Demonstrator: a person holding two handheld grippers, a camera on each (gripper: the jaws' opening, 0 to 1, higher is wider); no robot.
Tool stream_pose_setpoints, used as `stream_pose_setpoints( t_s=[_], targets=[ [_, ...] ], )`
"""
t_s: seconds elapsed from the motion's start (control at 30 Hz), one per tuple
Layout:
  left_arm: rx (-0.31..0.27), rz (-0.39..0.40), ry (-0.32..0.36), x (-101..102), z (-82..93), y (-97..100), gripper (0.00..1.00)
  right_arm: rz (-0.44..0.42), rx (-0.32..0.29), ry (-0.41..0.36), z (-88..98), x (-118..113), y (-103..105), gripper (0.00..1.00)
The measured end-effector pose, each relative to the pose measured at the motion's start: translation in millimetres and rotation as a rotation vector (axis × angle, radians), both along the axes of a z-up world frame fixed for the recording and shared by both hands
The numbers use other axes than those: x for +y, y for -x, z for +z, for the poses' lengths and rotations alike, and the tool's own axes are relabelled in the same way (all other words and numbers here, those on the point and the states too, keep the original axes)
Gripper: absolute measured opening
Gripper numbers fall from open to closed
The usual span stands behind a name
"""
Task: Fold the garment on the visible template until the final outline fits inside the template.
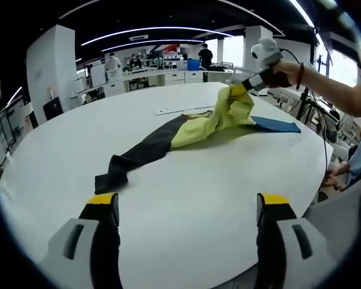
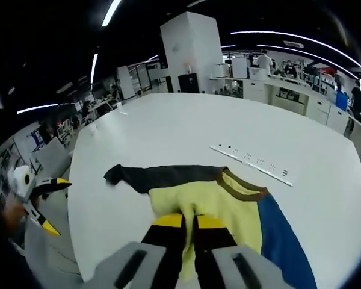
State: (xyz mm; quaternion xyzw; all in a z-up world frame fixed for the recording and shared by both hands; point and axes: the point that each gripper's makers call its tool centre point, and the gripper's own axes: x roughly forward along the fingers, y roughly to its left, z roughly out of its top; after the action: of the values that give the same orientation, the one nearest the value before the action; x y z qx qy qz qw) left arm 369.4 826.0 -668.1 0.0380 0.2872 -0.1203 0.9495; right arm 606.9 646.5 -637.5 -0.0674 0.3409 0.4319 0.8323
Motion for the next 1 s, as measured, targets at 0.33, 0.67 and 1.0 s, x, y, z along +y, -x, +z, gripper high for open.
stream_pose_setpoints(
  t_s=[0.33,0.67,1.0],
  targets=[
    [-0.033,0.004,0.008,-2.1,3.3,-11.1,0.86,-0.051,-0.044,0.107,-11.0,-4.2,-47.5,0.01],
    [-0.043,-0.021,0.018,-11.8,2.0,-22.7,0.82,-0.049,-0.061,0.272,-46.8,-17.3,-80.3,0.01],
    [-0.027,-0.012,0.01,-8.3,-3.7,-23.5,0.81,-0.003,-0.042,0.372,-97.7,-26.6,-87.9,0.01]
  ],
)
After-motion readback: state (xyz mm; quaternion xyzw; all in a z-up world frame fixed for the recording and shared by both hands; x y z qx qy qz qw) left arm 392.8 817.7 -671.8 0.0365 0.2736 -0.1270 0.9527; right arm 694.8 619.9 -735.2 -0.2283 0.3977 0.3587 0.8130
